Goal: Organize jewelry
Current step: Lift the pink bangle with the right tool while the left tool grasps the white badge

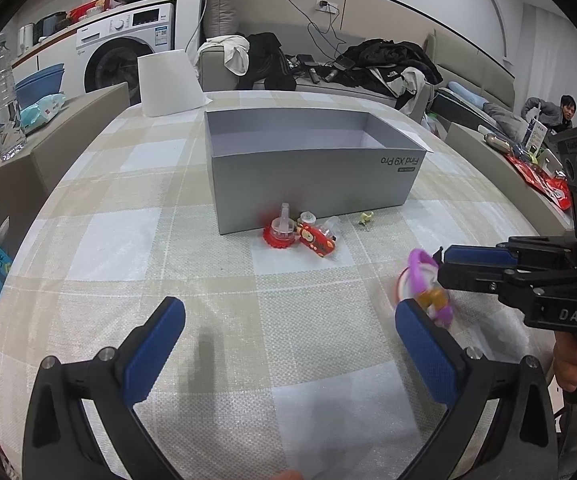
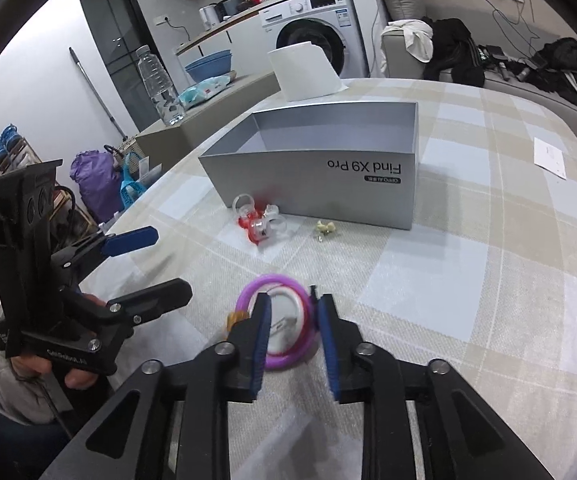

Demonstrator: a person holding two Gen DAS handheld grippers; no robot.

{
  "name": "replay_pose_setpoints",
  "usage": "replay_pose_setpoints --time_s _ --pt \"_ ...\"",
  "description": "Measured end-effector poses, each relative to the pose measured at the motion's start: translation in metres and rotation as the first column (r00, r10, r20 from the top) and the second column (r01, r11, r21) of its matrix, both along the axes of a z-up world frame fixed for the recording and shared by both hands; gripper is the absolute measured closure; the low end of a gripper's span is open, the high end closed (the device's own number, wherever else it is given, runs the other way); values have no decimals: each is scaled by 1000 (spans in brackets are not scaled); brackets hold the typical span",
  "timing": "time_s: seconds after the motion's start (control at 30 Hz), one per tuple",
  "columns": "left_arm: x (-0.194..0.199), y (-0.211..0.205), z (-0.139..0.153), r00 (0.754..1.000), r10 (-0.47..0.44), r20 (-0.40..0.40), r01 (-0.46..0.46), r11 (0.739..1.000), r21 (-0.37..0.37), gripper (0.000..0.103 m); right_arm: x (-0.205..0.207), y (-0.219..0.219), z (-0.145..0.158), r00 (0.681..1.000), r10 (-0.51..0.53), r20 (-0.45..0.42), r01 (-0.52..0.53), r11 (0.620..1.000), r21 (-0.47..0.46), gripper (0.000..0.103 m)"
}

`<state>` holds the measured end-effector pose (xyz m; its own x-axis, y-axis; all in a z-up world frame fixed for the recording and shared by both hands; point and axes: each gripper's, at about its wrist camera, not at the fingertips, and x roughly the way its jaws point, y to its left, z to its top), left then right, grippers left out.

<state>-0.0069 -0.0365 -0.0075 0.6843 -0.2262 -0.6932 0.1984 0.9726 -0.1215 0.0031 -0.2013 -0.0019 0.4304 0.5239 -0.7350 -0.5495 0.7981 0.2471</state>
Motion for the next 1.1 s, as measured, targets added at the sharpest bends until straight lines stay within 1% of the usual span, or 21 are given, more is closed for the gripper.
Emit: replay_pose_setpoints --time_s 0.13,0.27,0.3,0.33,0.53,0.7,0.8,0.87,0.97,1.03,1.1 --pt "0 -2 0 1000 -11 0 11 1000 -1 1 6 1 -10 1000 -13 -27 12 999 -37 76" --pt "0 -1 0 1000 -12 -1 12 1000 -2 1 6 1 -11 1000 -19 -4 19 999 -50 77" --pt "0 -1 0 1000 -12 -2 12 1000 -2 1 7 0 -11 1000 -25 -1 25 998 -55 82" --pt "0 -1 0 1000 -11 -2 11 1000 -3 1 7 -1 -12 1000 -21 -2 21 998 -54 92" --pt "0 -1 0 1000 -13 -2 13 1000 -4 1 4 -6 -3 999 -21 27 21 1000 -4 93" --pt "0 -6 2 999 -32 -3 32 999 -10 1 8 -21 6 996 -76 39 74 996 41 92" --pt "-2 -16 3 997 -77 -1 77 997 -5 1 7 -29 6 994 -103 31 102 994 44 92" --pt "-3 -28 2 992 -128 -10 128 992 13 2 6 -34 5 994 -109 25 108 993 43 92" --pt "-4 -46 0 982 -186 -25 187 981 60 11 3 -42 6 992 -125 22 123 991 49 92" --pt "-4 -53 -2 978 -206 -39 208 974 87 12 4 -46 8 991 -134 24 133 990 54 92" --pt "-2 -60 -4 972 -226 -58 231 969 91 24 5 -50 9 989 -143 26 141 988 60 92"
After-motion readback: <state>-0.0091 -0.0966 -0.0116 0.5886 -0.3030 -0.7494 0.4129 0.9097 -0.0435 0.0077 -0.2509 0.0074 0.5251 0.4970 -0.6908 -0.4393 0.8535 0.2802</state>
